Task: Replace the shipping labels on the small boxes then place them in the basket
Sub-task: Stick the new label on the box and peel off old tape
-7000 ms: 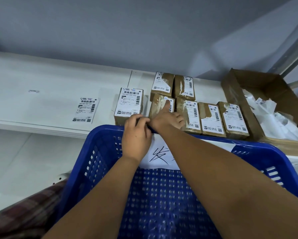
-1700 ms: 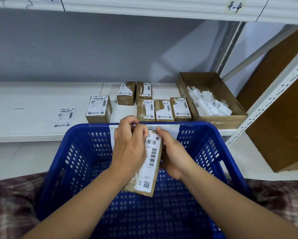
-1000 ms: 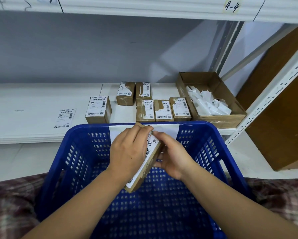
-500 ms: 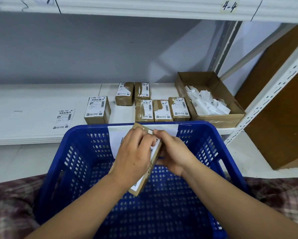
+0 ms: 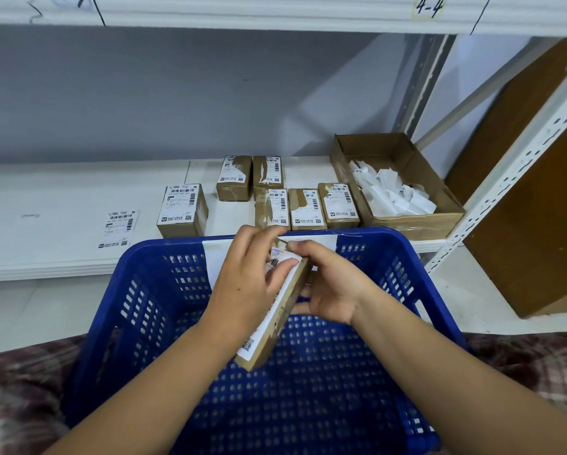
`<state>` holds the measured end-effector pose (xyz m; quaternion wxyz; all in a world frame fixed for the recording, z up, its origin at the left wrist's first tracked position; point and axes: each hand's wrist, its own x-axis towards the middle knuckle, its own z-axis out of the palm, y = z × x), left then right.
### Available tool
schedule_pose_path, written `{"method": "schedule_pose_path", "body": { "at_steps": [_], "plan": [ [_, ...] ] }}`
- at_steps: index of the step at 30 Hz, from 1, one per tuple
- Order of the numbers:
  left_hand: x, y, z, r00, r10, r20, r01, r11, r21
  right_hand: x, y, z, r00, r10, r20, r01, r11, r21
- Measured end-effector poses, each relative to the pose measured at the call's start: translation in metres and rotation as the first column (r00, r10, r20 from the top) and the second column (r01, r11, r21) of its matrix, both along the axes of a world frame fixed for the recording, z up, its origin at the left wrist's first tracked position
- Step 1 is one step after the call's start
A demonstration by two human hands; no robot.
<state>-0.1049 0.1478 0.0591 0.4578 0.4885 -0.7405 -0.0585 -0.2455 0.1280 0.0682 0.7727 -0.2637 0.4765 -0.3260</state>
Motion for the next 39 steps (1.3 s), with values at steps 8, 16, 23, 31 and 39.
{"method": "schedule_pose_path", "body": {
  "at_steps": [8, 16, 23, 31, 39],
  "plan": [
    [-0.001, 0.0, -0.001, 0.994, 0.067, -0.081, -0.061, 0.996, 0.069, 0.001, 0.0, -0.003, 0.999, -0.03, -0.025, 0.029, 0.999, -0.032],
    [-0.005, 0.006, -0.002, 0.998, -0.038, 0.042, 0.039, 0.999, -0.005, -0.001, -0.003, -0.002, 0.991, -0.089, -0.098, 0.073, 0.984, -0.161],
    [-0.006, 0.01, -0.007, 0.991, -0.113, -0.064, 0.118, 0.99, 0.081, -0.01, -0.006, -0.001, 0.992, -0.088, -0.086, 0.074, 0.984, -0.161],
    [-0.007, 0.016, 0.005, 0.98, -0.181, -0.086, 0.192, 0.97, 0.15, -0.017, -0.011, -0.005, 0.985, -0.135, -0.111, 0.121, 0.985, -0.12],
    [-0.007, 0.016, 0.002, 0.969, -0.078, -0.233, 0.137, 0.959, 0.247, -0.018, -0.01, -0.012, 0.974, -0.163, -0.159, 0.152, 0.985, -0.081]
  ]
}}
